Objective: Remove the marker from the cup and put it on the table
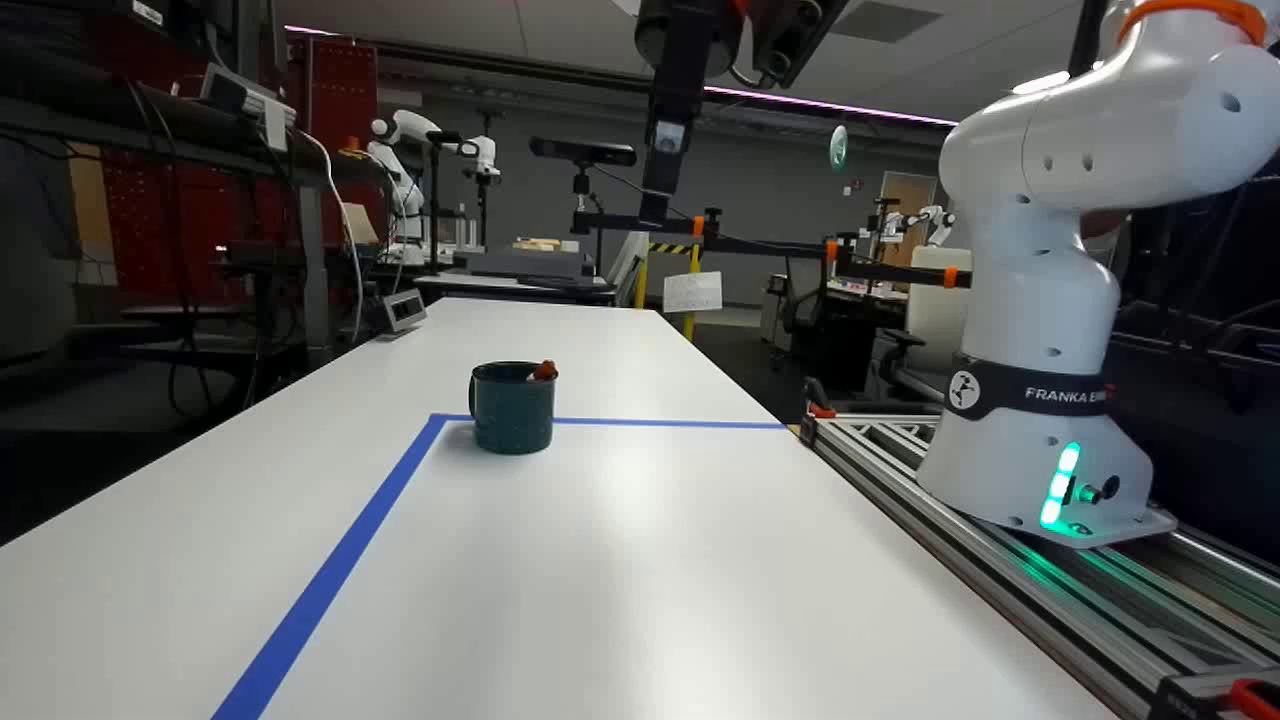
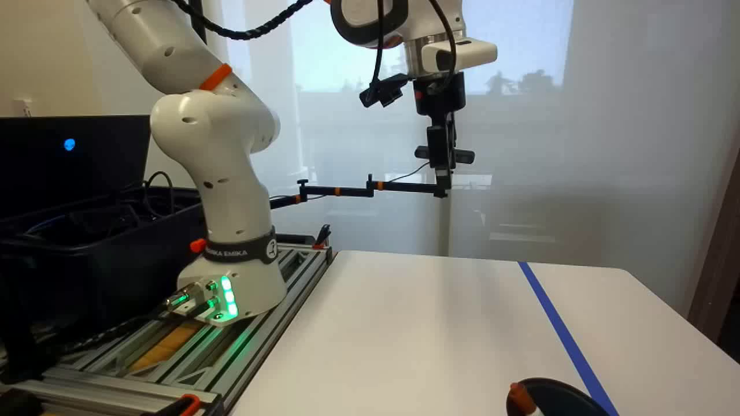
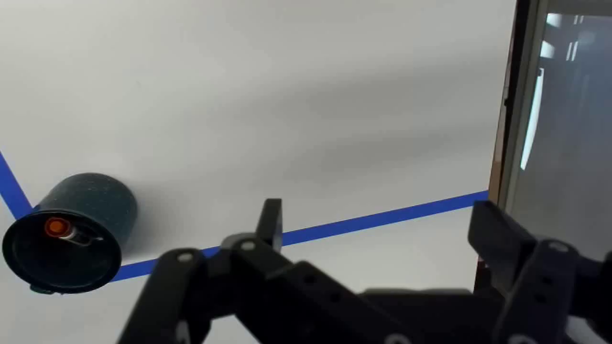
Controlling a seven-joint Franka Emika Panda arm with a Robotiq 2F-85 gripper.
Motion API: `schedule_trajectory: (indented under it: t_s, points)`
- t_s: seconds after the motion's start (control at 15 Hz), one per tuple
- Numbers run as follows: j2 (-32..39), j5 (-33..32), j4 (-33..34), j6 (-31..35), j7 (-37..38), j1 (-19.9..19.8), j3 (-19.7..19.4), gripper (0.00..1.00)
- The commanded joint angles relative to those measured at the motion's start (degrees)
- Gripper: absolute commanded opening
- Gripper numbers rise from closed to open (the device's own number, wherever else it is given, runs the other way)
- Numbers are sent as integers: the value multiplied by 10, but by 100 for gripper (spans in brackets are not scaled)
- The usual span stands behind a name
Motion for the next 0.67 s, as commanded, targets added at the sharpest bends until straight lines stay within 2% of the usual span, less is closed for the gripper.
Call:
schedule_trajectory:
  t_s: [0.0, 0.4, 0.6]
  points:
    - [0, 1, 1, -2, -1, -2, 2, 100]
    - [1, 1, 1, -2, -1, -2, 2, 100]
    - [37, -34, 2, 132, 30, -33, 30, 100]
